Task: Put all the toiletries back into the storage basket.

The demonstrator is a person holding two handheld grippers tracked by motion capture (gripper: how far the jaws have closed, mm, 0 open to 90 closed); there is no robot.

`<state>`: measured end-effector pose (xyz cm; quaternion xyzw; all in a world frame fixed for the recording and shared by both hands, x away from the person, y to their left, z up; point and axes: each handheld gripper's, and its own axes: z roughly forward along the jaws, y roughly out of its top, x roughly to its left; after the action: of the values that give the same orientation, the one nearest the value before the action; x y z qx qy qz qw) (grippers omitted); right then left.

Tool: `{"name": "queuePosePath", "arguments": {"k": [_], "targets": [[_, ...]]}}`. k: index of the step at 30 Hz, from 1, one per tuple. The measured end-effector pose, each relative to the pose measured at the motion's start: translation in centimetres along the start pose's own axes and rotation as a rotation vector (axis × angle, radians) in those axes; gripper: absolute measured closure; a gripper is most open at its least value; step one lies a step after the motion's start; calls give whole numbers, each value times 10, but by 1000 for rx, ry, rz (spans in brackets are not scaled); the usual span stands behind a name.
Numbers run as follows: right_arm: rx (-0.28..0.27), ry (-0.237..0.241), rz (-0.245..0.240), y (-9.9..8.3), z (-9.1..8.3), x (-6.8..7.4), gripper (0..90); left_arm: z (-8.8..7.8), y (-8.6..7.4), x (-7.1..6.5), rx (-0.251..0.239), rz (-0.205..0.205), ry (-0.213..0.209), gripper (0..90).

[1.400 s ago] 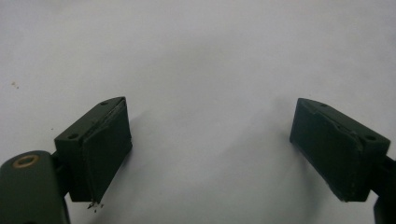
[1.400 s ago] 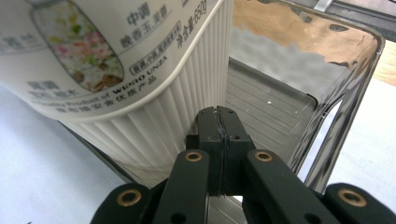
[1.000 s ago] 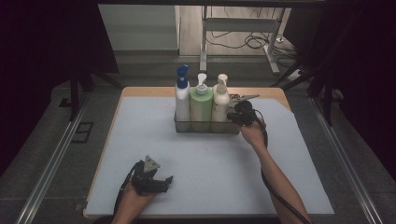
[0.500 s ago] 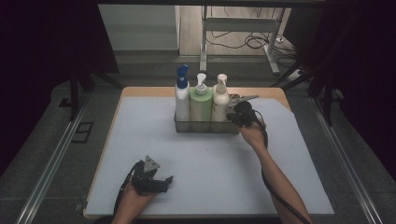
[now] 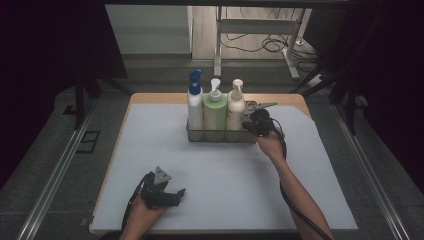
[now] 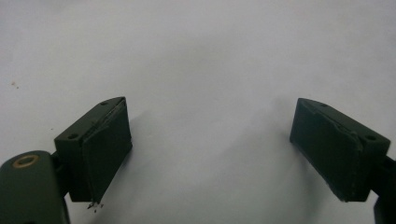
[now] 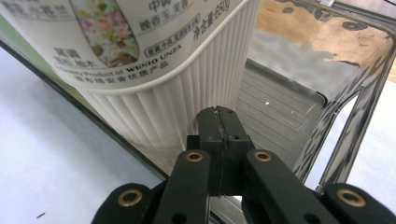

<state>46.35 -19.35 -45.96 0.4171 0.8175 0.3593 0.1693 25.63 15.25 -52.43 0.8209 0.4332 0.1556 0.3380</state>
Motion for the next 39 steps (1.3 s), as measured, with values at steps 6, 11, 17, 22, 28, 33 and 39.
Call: {"name": "queuePosePath", "arguments": {"k": [6,11,17,22,28,33,39], "targets": [[-15,14,11,1,-4,-4,863,0,0,0,0,0,0,122],[-11,8,-4,3,-8,-3,841,0,0,0,1,1,0,122],[-17,8,2,2,-11,-5,797,0,0,0,2,2,1,122],[-25,4,2,0,-17,-6,738,0,0,0,2,2,1,122],[-23,-13,-5,0,-23,-6,625,0,0,0,2,1,1,122],[-26,-9,-2,0,-29,-5,541,0,0,0,1,1,1,123],[-31,-2,-13,-2,-36,-3,454,0,0,0,0,2,1,123]]}}
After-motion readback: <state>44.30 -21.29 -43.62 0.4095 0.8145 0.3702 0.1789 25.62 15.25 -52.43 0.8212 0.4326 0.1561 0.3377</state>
